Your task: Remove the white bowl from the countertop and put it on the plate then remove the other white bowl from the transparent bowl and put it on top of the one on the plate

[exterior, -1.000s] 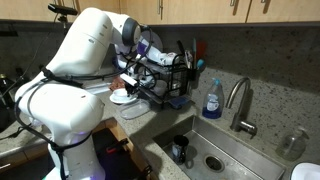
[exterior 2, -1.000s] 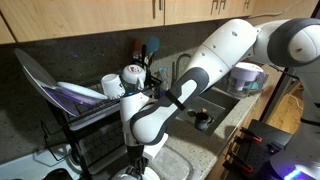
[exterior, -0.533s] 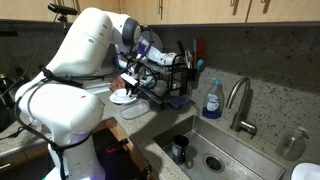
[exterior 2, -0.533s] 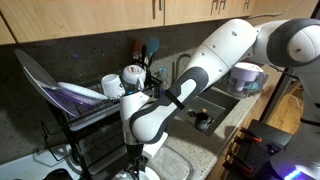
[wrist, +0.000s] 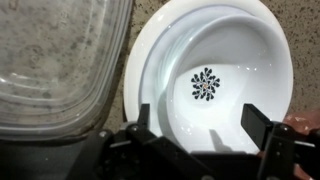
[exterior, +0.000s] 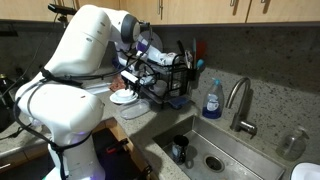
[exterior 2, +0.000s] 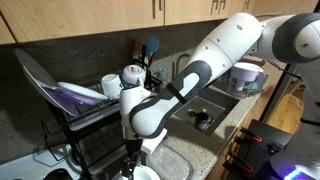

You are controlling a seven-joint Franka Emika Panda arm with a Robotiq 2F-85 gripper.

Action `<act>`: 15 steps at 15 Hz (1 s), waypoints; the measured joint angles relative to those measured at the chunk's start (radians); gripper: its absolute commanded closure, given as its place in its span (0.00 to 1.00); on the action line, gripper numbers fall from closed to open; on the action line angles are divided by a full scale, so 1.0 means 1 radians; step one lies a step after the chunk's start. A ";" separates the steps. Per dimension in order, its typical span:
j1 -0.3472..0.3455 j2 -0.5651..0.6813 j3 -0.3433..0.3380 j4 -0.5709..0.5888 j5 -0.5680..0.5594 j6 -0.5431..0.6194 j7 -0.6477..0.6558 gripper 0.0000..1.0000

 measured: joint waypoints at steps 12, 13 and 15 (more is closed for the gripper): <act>-0.068 -0.298 0.057 -0.298 0.049 -0.010 -0.091 0.00; -0.079 -0.334 0.064 -0.340 0.064 -0.012 -0.119 0.00; -0.095 -0.408 0.071 -0.423 0.090 -0.015 -0.174 0.00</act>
